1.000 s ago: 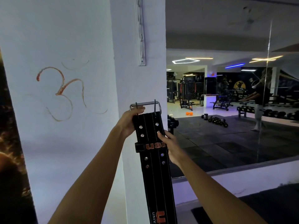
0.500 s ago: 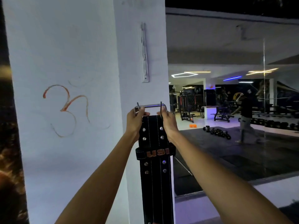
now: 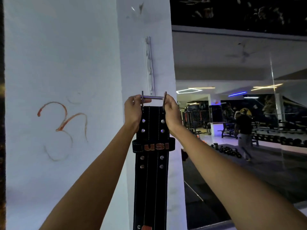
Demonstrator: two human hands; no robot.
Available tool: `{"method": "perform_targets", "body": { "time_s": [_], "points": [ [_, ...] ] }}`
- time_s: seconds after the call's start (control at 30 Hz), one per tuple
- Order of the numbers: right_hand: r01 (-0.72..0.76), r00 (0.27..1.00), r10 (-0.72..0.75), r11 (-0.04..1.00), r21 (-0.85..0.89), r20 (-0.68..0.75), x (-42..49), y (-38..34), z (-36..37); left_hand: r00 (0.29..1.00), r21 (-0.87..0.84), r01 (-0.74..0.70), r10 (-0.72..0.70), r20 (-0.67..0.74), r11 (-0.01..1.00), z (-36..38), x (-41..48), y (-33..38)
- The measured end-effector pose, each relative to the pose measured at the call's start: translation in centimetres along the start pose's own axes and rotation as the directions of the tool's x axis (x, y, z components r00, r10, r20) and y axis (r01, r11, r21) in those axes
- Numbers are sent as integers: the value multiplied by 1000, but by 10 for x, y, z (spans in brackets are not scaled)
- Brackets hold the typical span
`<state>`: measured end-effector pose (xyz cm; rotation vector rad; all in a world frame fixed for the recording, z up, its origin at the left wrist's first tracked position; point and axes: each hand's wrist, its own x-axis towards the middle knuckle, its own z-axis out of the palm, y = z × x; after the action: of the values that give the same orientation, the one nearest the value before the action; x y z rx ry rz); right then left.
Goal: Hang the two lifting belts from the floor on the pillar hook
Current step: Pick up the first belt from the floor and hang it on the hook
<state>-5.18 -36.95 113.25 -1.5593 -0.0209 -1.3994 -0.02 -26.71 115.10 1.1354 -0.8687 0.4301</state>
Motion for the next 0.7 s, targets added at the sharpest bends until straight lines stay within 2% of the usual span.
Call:
{"method": "perform_targets", "body": {
  "time_s": [0.17, 0.27, 0.4, 0.57, 0.7],
  "points": [
    [104, 995, -104, 994, 15, 12, 62, -4, 15, 996, 55, -67, 69, -49, 996, 18, 57, 2],
    [133, 991, -133, 991, 10, 13, 100, -10, 22, 991, 50, -67, 72, -109, 997, 32, 92, 3],
    [164, 986, -163, 986, -39, 41, 141, -17, 29, 980, 127, -68, 90, -175, 990, 47, 127, 6],
    [150, 987, -144, 983, -106, 65, 182, -19, 32, 971, 236, -72, 123, -207, 969, 62, 167, 4],
    [110, 992, -101, 984, -139, 71, 205, -13, 40, 974, 277, -37, 97, -206, 960, 70, 191, -1]
  ]
}}
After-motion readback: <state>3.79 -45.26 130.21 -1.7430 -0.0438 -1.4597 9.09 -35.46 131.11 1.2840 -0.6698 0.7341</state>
